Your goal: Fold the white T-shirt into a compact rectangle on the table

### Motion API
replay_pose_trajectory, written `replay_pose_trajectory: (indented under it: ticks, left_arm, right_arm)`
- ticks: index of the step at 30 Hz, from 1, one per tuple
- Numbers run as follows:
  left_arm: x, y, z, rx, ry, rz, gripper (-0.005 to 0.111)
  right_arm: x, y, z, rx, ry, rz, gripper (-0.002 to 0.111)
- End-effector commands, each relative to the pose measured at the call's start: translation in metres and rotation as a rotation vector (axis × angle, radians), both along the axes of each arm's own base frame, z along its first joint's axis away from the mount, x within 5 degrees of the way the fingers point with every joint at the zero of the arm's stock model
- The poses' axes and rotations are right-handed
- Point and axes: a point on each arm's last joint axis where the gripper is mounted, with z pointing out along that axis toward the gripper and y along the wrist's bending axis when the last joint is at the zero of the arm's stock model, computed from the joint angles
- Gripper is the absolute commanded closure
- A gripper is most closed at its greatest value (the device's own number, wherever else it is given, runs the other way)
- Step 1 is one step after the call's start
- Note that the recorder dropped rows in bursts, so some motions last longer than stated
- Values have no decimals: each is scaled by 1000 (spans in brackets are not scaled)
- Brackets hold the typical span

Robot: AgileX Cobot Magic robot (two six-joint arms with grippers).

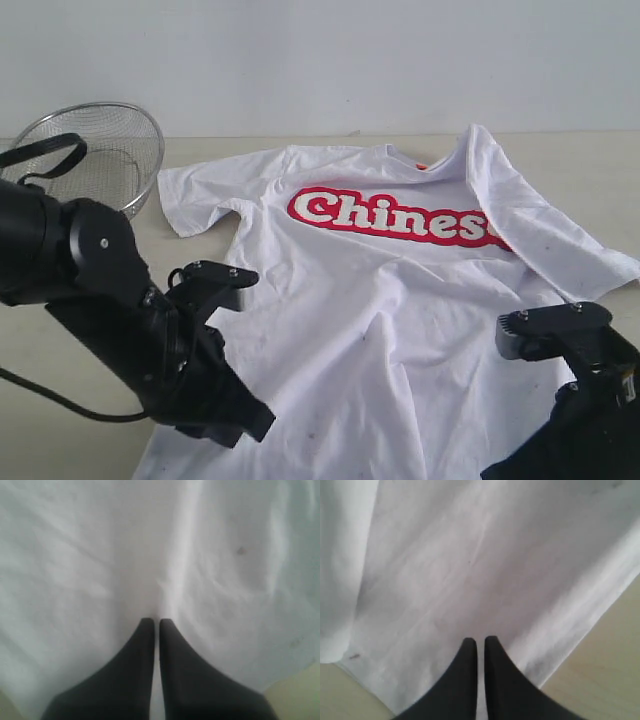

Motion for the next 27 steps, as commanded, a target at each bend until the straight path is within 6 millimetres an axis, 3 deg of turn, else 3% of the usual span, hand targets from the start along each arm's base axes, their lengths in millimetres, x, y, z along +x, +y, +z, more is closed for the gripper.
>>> replay_pose_trajectory:
  ticks: [1, 10, 14, 18, 21, 27]
  left_arm:
    - [-12, 9, -4, 13, -11, 29, 102]
    - [-21, 15, -6, 23, -5, 33, 102]
    - [-20, 15, -6, 22, -13, 29, 102]
    - [-19, 15, -6, 21, -29, 27, 102]
    - [-21, 16, -7, 25, -20, 25, 102]
    - [-23, 20, -11, 38, -31, 29, 102]
  right_arm:
    - [-1, 0, -9, -24, 50, 10, 109]
    - [0, -1, -35, -87, 200, 21, 109]
    - [-1, -17, -46, -287, 272, -47, 109]
    - [2, -25, -42, -389, 279, -102, 109]
    - [12, -25, -27, -464, 346, -117, 109]
    - [39, -29, -4, -611, 312, -94, 109]
